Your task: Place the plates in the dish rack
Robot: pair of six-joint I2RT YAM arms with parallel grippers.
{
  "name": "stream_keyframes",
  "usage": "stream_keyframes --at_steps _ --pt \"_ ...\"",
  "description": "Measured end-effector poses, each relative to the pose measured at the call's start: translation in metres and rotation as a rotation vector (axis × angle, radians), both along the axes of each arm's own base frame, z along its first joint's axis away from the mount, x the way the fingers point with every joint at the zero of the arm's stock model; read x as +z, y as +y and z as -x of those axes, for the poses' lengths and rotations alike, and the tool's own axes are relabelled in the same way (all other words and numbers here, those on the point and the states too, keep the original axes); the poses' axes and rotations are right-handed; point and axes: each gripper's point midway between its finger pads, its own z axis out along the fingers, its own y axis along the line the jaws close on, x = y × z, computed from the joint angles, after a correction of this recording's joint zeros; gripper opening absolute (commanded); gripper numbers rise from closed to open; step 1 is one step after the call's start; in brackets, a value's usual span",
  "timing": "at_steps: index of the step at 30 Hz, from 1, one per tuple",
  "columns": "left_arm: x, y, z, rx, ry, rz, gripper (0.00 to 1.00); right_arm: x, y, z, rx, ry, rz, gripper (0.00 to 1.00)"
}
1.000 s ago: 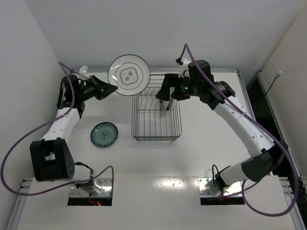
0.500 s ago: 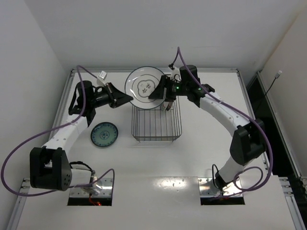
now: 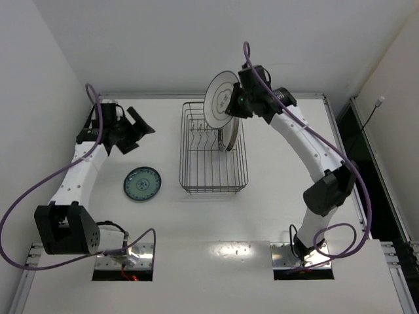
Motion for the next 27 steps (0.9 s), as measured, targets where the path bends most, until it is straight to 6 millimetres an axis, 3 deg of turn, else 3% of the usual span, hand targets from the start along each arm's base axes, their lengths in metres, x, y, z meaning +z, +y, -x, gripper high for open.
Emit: stream_keyframes --at_steps 3,4,7,10,14,23,27 --pt "-0.043 0.043 0.020 0.127 0.174 -0.130 0.91 0.018 -0.010 -0.014 -0.094 -0.059 0.143 0.00" --pt "-0.057 0.052 0.029 0.154 0.235 -0.166 1.00 0.019 -0.010 -0.017 -0.114 -0.067 0.192 0.00" --pt "-0.083 0.071 0.056 0.206 0.371 -0.255 1.00 0.002 -0.009 -0.028 -0.156 -0.052 0.335 0.00" --pt "-0.089 0.084 0.070 0.232 0.426 -0.318 1.00 -0.040 -0.008 -0.034 -0.166 0.004 0.474 0.00" --pt "-0.097 0.099 0.080 0.258 0.466 -0.374 1.00 -0.093 -0.013 -0.024 -0.140 0.105 0.631 0.00" --pt "-0.118 0.109 0.101 0.256 0.546 -0.413 1.00 -0.099 -0.015 -0.025 -0.144 0.101 0.672 0.00" --pt "-0.126 0.107 0.107 0.238 0.565 -0.411 1.00 -0.113 -0.013 -0.031 -0.132 0.124 0.651 0.00"
